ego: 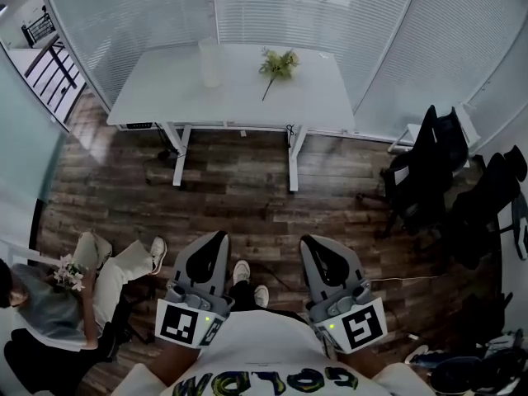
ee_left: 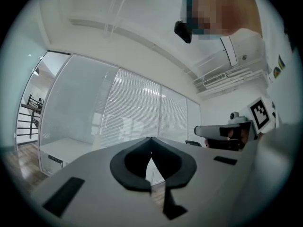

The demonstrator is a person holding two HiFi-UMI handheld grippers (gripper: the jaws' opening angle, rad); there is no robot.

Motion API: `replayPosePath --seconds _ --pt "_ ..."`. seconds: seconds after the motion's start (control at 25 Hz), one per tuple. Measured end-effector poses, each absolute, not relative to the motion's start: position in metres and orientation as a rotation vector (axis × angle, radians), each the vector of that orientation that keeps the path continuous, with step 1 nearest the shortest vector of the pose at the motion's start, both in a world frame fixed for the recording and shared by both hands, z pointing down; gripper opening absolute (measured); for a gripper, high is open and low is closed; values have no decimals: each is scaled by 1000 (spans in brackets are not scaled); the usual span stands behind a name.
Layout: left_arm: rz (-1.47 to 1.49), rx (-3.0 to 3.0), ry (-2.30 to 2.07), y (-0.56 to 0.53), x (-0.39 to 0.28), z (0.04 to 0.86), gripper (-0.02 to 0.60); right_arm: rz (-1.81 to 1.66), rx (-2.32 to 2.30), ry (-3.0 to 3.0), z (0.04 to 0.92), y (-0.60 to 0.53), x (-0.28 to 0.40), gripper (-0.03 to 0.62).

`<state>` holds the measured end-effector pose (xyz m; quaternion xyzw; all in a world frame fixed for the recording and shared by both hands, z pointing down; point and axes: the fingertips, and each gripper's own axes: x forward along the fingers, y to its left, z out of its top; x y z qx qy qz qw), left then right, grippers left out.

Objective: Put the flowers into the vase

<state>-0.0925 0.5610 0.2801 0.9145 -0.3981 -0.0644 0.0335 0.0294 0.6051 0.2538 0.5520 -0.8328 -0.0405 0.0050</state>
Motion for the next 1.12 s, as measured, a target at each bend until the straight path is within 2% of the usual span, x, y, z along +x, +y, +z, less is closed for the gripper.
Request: replayPosePath --seconds 0.36,1.12 --pt "-214 2809 -1210 507 -86 285 14 -114 1716 -2607 259 551 32 9" --pt "-209 2829 -1125 287 -124 282 14 -104 1725 -2573 253 330 -13 9"
